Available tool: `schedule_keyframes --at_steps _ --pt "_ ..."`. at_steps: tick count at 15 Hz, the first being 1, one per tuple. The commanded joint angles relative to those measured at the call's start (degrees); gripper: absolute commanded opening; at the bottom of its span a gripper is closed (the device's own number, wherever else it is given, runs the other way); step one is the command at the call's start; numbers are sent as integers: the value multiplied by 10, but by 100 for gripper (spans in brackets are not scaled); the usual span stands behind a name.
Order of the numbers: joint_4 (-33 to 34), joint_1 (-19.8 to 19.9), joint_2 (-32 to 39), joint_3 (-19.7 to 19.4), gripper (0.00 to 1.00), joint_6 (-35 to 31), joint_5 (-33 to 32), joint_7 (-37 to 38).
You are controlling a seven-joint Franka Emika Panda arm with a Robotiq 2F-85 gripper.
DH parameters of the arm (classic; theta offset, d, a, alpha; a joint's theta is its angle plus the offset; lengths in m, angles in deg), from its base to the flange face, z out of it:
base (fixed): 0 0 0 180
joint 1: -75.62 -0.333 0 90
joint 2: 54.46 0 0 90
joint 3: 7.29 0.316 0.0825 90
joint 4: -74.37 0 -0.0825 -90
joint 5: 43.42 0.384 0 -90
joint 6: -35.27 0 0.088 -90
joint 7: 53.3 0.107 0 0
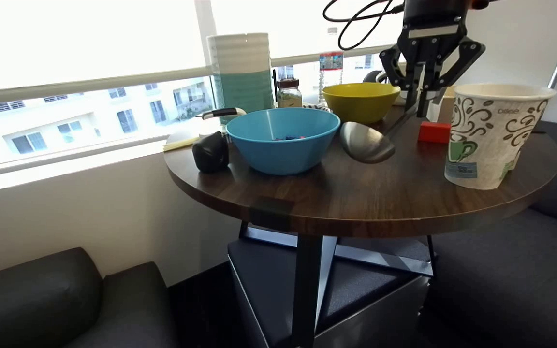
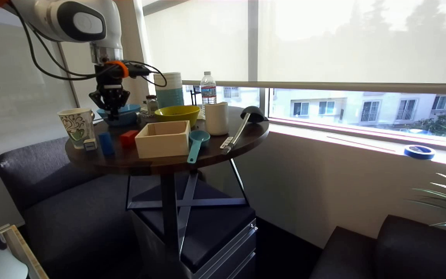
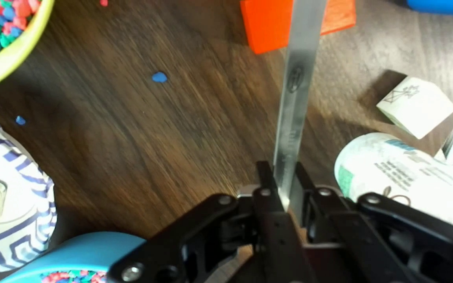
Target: Use the ladle to move some of the yellow bowl's contents to the blue bowl
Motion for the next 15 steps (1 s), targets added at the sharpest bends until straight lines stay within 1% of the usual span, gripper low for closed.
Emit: schedule_keyframes --at_steps 1,4,5,9,10,12,15 --pt "20 3 -25 13 4 27 -15 18" --pt "42 0 -38 22 4 44 -16 34" --pt "25 -1 -24 11 15 25 -4 14" --pt "37 -3 -34 17 15 35 -6 24" --pt "37 -3 -34 17 4 35 -6 25" --pt "61 4 -38 47 4 64 -65 64" --pt "94 1 -42 70 4 95 -132 103"
